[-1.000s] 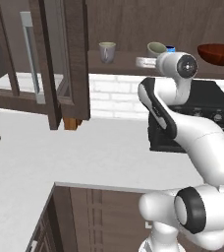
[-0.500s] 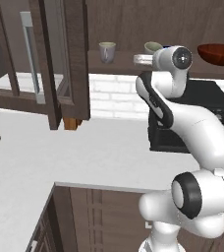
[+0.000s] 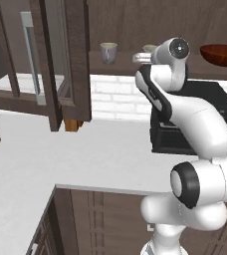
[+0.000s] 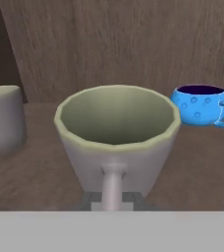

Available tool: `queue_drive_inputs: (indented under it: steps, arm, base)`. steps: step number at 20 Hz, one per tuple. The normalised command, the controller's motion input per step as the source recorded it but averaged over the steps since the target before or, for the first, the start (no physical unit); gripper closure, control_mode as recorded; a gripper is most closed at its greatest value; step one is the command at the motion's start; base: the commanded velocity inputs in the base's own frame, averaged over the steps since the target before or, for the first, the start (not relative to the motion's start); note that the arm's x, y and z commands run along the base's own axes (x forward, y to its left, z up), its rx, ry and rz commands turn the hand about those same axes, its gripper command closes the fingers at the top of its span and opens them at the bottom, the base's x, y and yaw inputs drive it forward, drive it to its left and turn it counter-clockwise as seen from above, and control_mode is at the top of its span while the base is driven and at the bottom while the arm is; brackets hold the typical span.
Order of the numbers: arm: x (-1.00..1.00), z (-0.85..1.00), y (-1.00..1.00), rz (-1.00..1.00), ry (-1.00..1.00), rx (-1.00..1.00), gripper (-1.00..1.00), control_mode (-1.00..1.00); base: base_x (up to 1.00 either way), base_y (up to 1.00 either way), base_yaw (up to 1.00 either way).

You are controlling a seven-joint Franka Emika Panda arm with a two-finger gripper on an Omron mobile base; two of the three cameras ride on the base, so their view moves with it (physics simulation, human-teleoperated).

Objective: Gather all objects into one cabinet and sort the glasses and bowls to opposite sides.

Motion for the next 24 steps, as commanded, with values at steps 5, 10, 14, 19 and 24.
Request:
queue_drive_inputs:
  steps: [5, 10, 14, 19, 24]
  arm:
    - [0.25, -0.11, 0.02, 0.0, 0.08, -0.01, 1.0, -1.0]
    - [0.3, -0.13, 0.02, 0.0, 0.06, 0.0, 1.0, -1.0]
    - [0.35, -0.15, 0.01, 0.0, 0.06, 0.0, 1.0, -1.0]
    - [0.3, -0.18, 0.0, 0.0, 0.01, 0.0, 1.0, -1.0]
    - [0.33, -0.2, 0.0, 0.0, 0.0, 0.0, 1.0, -1.0]
  base:
    - [0.0, 0.0, 0.0]
    - [0.0, 0.0, 0.0]
    - [0.0, 0.0, 0.0]
    - [0.0, 0.0, 0.0]
    - [0.0, 0.0, 0.0]
